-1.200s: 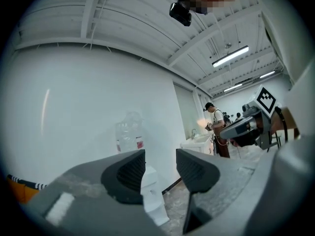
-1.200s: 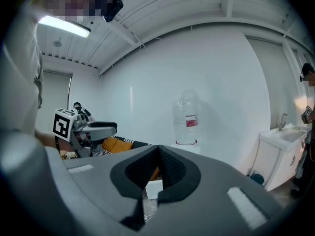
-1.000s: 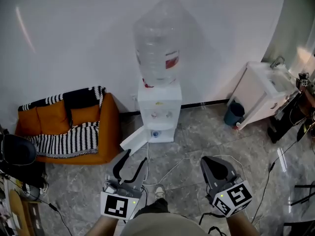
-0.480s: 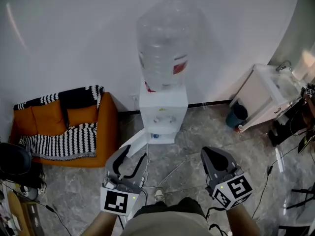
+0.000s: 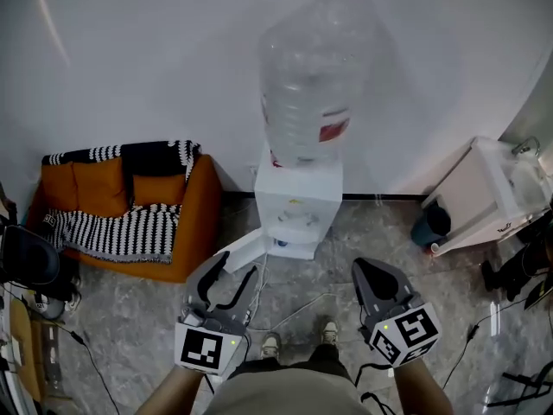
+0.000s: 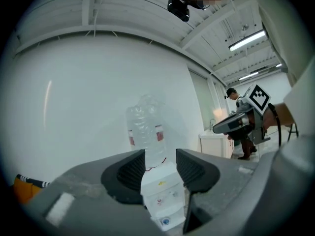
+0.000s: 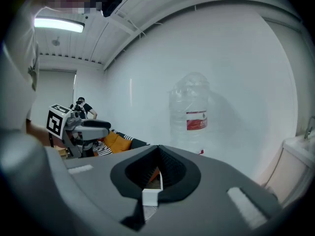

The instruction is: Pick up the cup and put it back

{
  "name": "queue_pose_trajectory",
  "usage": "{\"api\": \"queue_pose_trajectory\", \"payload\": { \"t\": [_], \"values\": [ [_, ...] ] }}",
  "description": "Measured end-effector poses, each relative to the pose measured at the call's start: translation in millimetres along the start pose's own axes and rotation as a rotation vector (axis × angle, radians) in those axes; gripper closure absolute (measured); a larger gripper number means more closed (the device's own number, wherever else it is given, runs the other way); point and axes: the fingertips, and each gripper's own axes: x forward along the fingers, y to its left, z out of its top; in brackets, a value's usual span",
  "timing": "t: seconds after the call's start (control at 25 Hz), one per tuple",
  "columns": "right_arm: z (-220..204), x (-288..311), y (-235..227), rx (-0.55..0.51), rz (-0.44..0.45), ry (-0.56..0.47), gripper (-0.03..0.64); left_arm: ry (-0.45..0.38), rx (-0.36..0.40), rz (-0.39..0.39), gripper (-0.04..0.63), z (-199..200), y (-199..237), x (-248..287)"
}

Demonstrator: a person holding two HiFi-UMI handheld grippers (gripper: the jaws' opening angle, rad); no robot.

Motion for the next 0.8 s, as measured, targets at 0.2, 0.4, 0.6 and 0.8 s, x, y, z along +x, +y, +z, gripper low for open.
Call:
{"api": "queue_pose_trajectory", "payload": {
  "t": [0.2, 0.4, 0.6, 0.8],
  "values": [
    [4, 7, -39, -0.013, 0.085, -0.003, 0.614, 0.022, -0.021, 0.088, 0.403, 4, -20, 19],
    [3, 15, -74, -0.036, 0.173, 0.008, 0.614, 0.032, -0.044, 0.185, 0.403, 4, -40, 37],
    [-3, 29, -99, -0.043, 0.239, 0.013, 0.614, 0.050, -0.050, 0.255, 0.377, -2, -51, 54],
    [-18, 50, -108, -0.053, 0.271, 0.031, 0.614, 0.052, -0.039, 0.271, 0.377, -12, -52, 65]
  ]
}}
